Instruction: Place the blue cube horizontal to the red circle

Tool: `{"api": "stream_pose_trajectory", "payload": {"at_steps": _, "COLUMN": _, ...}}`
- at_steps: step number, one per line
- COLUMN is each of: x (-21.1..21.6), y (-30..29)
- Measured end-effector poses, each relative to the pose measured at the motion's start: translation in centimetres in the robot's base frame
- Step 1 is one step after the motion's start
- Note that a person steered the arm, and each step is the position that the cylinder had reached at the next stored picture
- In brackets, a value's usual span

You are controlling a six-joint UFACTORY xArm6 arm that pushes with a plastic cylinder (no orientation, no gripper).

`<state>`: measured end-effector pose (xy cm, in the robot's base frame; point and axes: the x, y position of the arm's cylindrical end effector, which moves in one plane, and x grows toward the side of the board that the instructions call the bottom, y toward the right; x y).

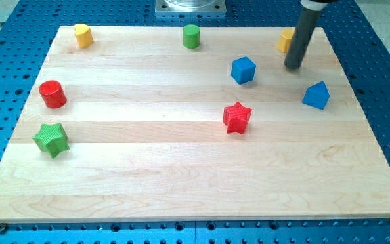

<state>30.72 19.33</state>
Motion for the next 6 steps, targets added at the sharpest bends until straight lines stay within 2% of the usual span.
{"api": "stream_pose_trajectory", "payload": {"at_steps": 2, "x": 0.7, "y": -8.7}}
{"api": "stream_pose_trajectory", "payload": {"at_steps": 3, "x": 4.1, "y": -12.0}}
{"api": "stream_pose_trajectory", "payload": {"at_steps": 4, "x": 6.4, "y": -12.6}}
{"api": "stream_pose_trajectory", "payload": {"at_steps": 6, "x": 6.4, "y": -12.6}}
